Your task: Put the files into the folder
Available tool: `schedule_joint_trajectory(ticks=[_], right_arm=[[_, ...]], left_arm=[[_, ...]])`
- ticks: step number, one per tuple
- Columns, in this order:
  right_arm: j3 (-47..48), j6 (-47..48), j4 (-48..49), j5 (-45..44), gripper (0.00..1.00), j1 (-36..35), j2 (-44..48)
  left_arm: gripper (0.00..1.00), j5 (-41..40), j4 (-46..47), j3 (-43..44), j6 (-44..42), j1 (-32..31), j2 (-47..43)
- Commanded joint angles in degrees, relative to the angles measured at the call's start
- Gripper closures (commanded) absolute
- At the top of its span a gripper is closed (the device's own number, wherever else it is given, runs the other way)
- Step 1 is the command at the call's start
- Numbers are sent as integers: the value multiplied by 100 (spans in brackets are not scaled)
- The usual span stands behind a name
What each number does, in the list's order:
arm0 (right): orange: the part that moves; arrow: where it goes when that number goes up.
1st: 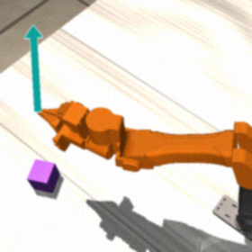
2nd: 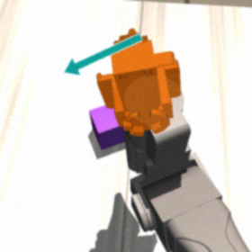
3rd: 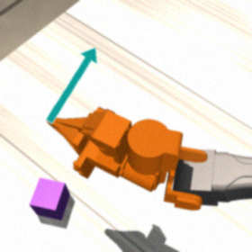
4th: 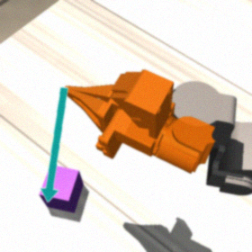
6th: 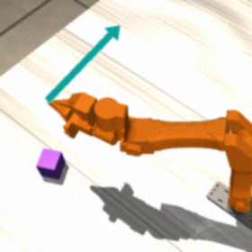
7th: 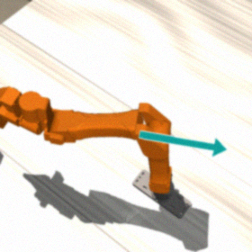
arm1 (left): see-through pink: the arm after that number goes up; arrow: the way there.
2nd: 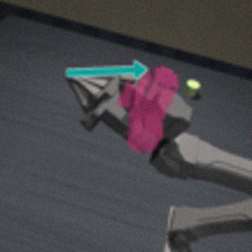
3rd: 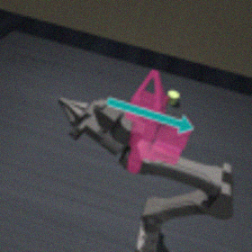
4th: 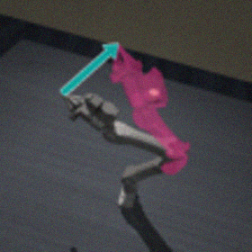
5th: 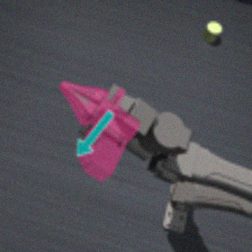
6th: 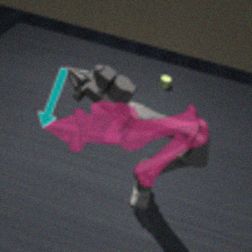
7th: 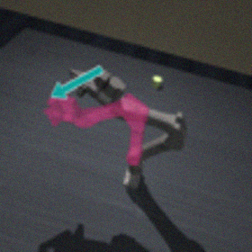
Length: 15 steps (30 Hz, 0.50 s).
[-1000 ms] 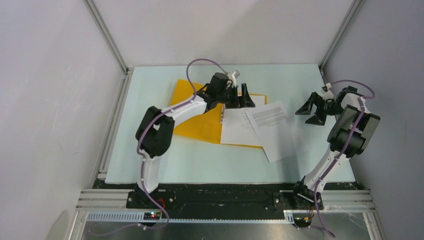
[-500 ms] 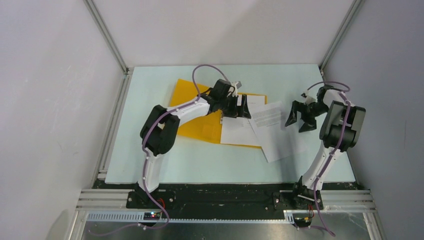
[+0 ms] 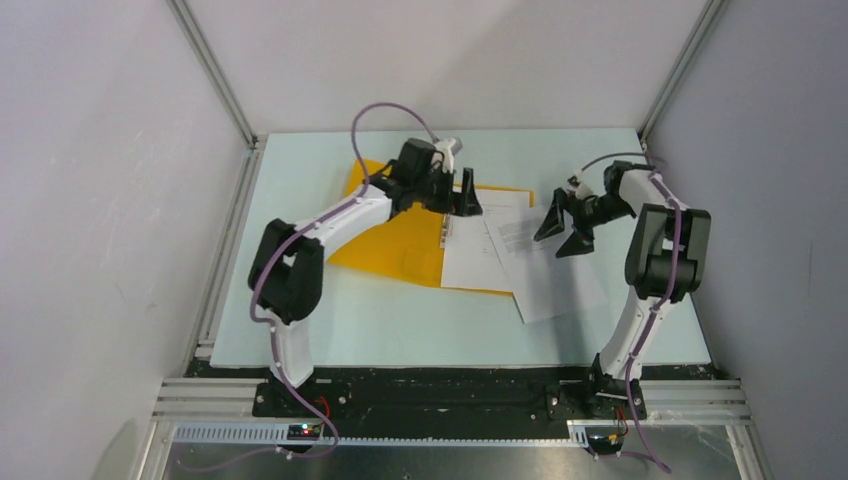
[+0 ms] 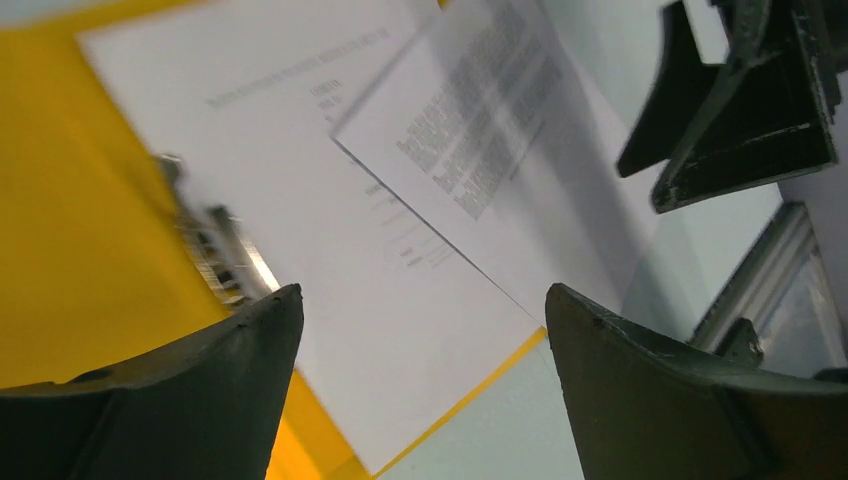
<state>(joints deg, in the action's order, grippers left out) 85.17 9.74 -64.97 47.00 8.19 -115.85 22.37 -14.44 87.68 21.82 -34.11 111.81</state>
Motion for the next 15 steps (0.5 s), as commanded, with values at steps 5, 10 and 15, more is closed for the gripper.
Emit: schedule_joint_trajectory(ticks=[5,10,15], right_arm=[[-290,115,988,-2387,1,353,1358],[-425,573,1244,-3143,1,281,1167],[-634,788,1326,-3295,1,278,803]], left_arm=[[1,-1607,-988,278,-1420,1155,-1301],[0,-1711,-1274,-228,-1661,2076,-1598],[0,-1450,-1314,-729,-1455,3114,-1591]])
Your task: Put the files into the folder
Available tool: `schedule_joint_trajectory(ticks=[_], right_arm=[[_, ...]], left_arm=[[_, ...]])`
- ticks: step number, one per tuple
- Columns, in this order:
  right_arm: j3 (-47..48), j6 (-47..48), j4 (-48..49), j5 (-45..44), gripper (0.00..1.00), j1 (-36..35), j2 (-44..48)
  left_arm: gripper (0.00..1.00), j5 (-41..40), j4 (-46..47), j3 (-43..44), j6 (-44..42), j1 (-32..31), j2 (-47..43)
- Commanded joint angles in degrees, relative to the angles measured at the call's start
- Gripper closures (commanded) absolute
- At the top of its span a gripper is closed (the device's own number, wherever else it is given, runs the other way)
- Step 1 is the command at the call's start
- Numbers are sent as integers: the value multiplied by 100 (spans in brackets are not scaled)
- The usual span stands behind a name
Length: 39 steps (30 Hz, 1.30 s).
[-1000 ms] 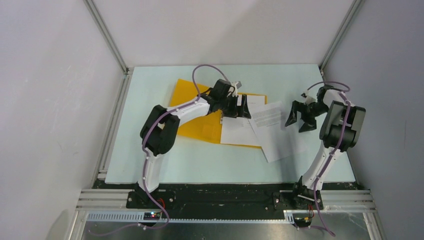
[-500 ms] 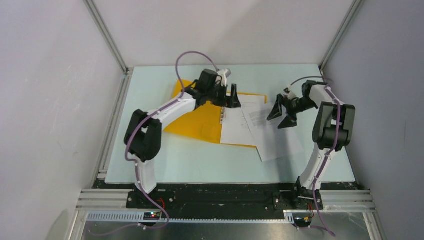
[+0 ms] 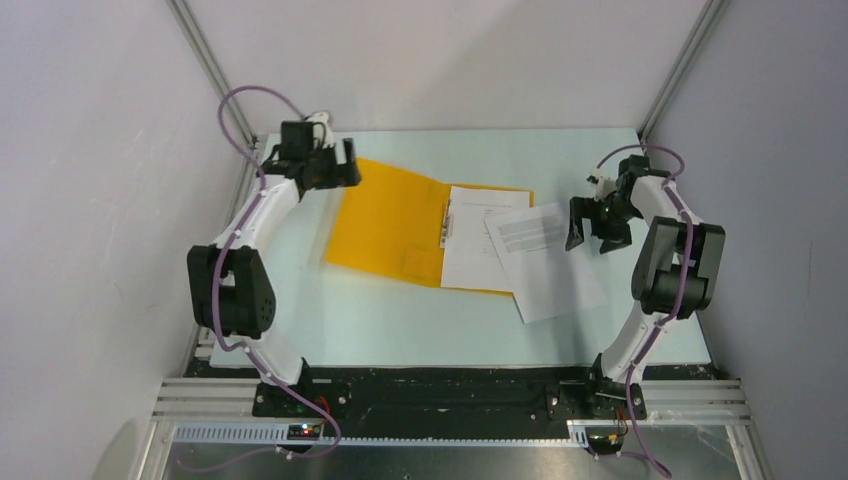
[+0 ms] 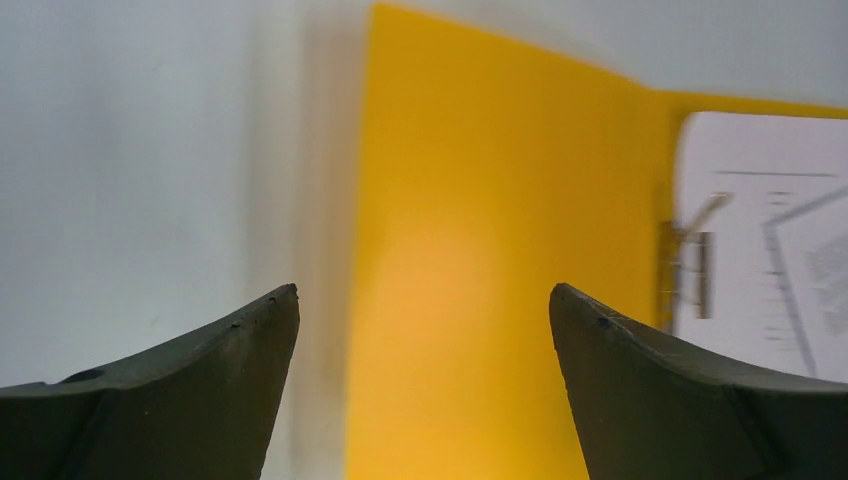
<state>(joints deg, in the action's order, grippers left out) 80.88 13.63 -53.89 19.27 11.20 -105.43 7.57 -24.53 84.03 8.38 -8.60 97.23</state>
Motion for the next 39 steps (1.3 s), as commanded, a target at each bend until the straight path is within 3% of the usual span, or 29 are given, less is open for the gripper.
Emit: schedule_joint_trajectory(ticks=[1,9,14,23,30,34,39], right_arm=[[-330,516,233,-562,1,-64,-272],[-433,807,-32,-306,0,-72,-600],[-441,454,-268,318,0,-214,-607],[-181,-197,-463,1631,1,-1348,-698],[250,-532,-409,2137,0,-1620,-679],[338,-478,-496,1838,0,-1511,-314],[-96,-539,-210,-556,1,-1185,66]], left_arm=[[0,226,-301,-522,-92,663,-147],[0,1891,-297,-1463,-567,1430,-33],[0,2598,-322,-1535,-613,1416,365],[2,3007,-324,-1832,-506,1224,172],[3,3017,-318,-2040,-439,1211,-164],[4,3012,-321,-2057,-405,1198,-227],[4,2952,-319,-2011,-383,1190,-219]])
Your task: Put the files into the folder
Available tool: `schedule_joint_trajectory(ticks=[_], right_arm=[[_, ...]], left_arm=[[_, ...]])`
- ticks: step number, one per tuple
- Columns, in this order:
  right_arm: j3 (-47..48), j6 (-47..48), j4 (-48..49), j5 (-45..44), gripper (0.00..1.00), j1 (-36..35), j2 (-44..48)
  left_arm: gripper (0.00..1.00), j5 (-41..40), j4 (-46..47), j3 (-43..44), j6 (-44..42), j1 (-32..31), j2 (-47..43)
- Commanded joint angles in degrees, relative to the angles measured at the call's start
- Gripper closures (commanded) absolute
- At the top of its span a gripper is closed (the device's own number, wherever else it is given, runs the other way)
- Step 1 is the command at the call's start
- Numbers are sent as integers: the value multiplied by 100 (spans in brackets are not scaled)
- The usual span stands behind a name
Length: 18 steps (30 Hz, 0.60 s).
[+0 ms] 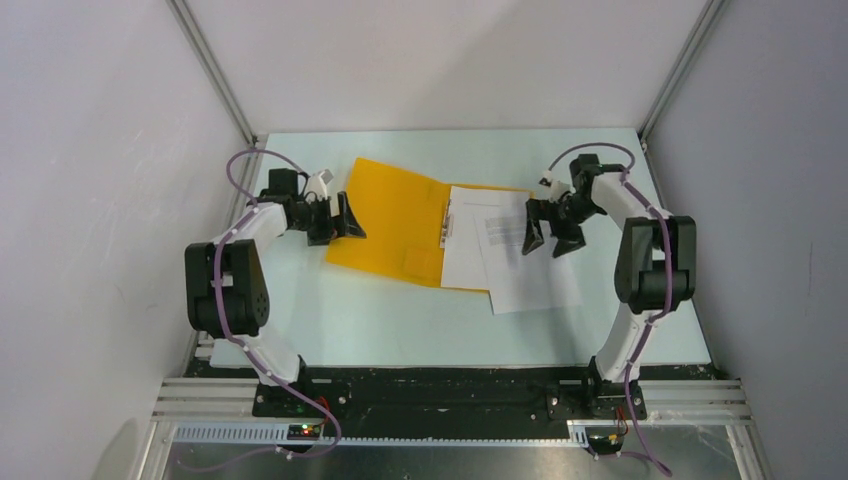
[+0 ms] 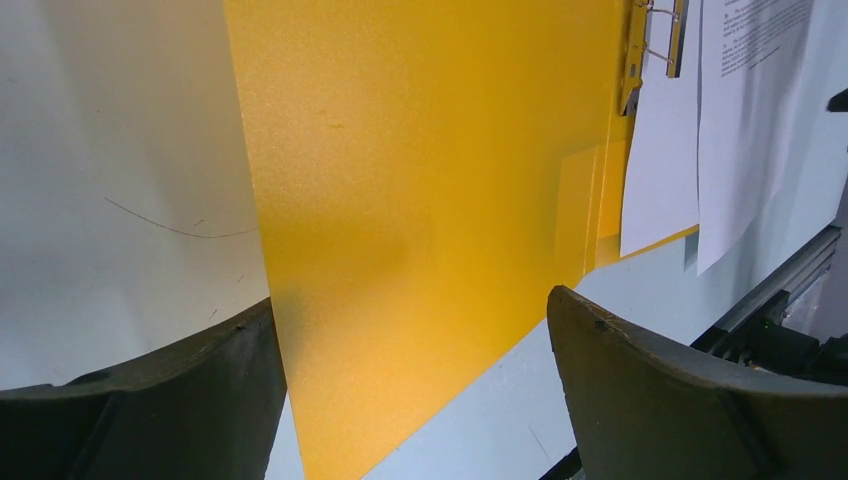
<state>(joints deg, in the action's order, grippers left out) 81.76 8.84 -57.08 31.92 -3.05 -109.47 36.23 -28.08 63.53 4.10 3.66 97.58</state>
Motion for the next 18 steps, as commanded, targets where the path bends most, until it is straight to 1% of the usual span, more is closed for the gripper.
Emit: schedule_joint_trajectory(ticks=[1,2,5,10,15,18], right_arm=[[-205,-19,158,-2050,1,254,409],[-213,-3,238,-2256,1,336,369],[-103,42,485,-2188,1,533,116],[387,185,775,-1637,1,600,-481],[1113,236,677,-1163,1,493,-1225],[1475,214,414,-875,0,335,-1499]], left_arm=[[4,86,31,38,53,-33,-247],[4,86,35,37,58,-32,-248],[5,89,32,30,48,-42,-265],[5,104,32,-40,30,-44,-341],[5,123,36,-92,13,-54,-376],[5,134,30,-89,23,-51,-406]])
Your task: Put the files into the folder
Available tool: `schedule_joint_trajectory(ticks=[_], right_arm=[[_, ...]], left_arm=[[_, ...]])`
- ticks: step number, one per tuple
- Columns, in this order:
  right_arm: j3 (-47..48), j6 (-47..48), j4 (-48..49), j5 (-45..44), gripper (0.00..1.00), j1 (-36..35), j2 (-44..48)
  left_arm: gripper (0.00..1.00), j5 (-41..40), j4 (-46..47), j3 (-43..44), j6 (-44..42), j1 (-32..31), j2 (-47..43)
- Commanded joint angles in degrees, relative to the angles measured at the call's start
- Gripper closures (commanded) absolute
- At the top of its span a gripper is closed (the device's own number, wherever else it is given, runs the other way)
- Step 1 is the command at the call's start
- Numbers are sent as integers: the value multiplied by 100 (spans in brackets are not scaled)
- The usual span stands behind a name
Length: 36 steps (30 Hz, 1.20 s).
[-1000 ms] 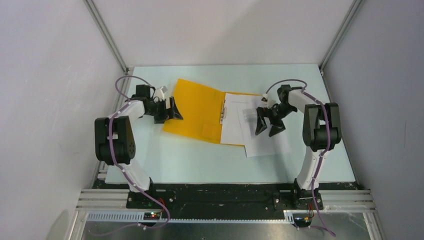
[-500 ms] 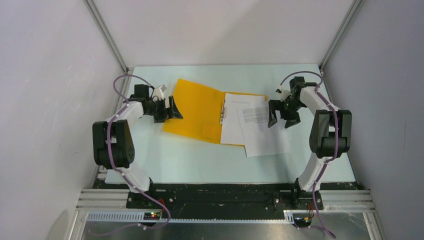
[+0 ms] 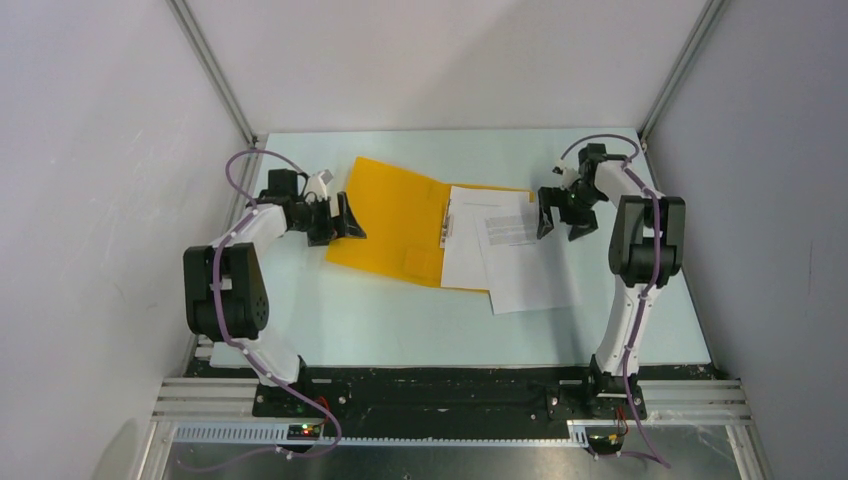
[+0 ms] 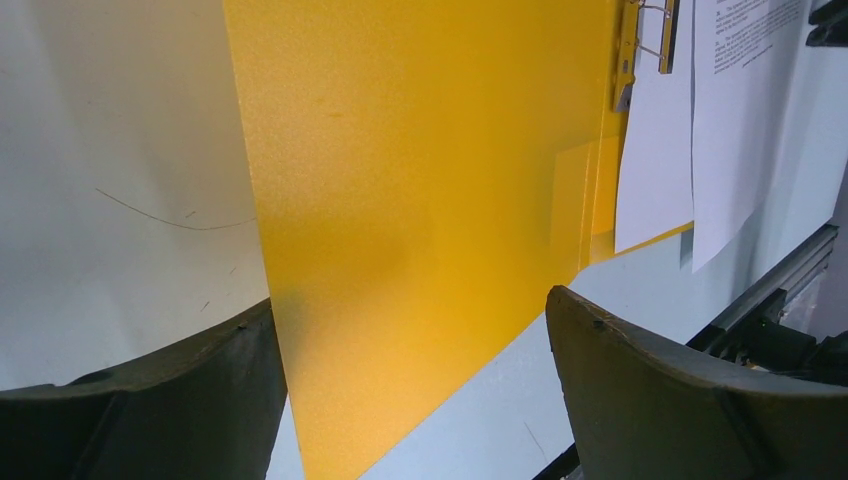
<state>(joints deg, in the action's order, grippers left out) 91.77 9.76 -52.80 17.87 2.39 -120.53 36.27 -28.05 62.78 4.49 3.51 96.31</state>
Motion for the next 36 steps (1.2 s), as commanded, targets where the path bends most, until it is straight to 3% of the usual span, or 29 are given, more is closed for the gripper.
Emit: schedule_joint_trajectory(ticks=[1,10,18,22,26,30,36], right_arm=[[504,100,-67,673,1,-312,-419],[493,-433,-40,1161,1,-718,-357],[410,-192,-258,1630,1,-626,782],[-134,1726,-370,2148,1,-823,1690],[-1675,4289,25,1887,1,-1387,3239],[-3005,6449,214,1614,1,-1834,4159],[-4106,7715,745,1117,1,-2445,4599]], left_arm=[[5,128,28,-13,-13,-35,-288],[5,121,33,-23,-9,-37,-366],[5,117,35,2,12,-39,-424],[5,142,34,-23,37,-42,-394],[5,223,30,-8,67,-35,-362],[5,257,31,6,72,-39,-360],[5,294,31,5,85,-43,-349]])
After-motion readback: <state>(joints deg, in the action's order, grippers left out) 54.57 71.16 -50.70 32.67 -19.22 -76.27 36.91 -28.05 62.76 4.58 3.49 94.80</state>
